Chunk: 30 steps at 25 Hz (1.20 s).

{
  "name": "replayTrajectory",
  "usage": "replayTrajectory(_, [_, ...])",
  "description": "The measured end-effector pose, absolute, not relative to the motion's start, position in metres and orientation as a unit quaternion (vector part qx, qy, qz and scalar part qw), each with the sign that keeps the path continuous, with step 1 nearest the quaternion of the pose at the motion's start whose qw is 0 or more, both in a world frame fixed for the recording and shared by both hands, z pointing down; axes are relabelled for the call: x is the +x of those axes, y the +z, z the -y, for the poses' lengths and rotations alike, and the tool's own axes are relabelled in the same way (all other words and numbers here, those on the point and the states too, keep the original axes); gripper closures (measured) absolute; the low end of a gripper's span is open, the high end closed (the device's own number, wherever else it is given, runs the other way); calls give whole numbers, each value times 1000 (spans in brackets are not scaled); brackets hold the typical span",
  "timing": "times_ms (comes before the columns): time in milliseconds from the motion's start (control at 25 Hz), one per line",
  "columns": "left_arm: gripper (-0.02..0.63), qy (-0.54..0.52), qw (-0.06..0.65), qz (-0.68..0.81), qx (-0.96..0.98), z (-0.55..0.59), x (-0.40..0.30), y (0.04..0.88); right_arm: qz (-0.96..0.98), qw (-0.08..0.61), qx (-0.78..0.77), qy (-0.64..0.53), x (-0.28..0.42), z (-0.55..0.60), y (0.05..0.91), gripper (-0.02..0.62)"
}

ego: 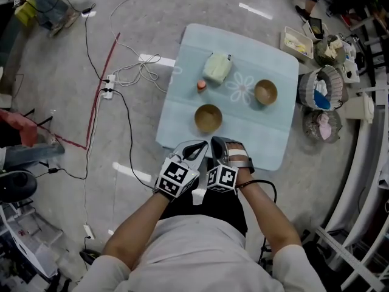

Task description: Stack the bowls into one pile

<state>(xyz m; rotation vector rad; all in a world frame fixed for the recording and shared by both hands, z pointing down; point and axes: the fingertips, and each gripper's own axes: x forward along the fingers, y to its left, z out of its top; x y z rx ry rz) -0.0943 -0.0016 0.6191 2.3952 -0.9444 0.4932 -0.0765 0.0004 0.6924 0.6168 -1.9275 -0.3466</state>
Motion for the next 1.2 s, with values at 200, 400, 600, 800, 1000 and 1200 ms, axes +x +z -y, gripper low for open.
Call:
replayTrajectory(200, [600,179,259,352,882,5,-107,634,800,526,247,-149,-88,5,712,575])
replayTrajectory(400, [600,174,257,355,882,8,-114,647,792,540,239,-155,-93,10,732,534])
replayTrajectory(600, [600,171,257,356,882,9,-118,656,779,560,227,-167,-94,13,754,517])
replayTrajectory(800, [600,172,260,359,880,11,-126,664,763,577,225,-185,-96,23,772,518])
replayTrajectory(1000, [600,169,260,359,880,15,-129,665,750,588,232,-193,-96,31,771,526])
replayTrajectory(1200, [600,169,258,356,882,19,-133,663,753,586,231,-193,-99,31,775,569])
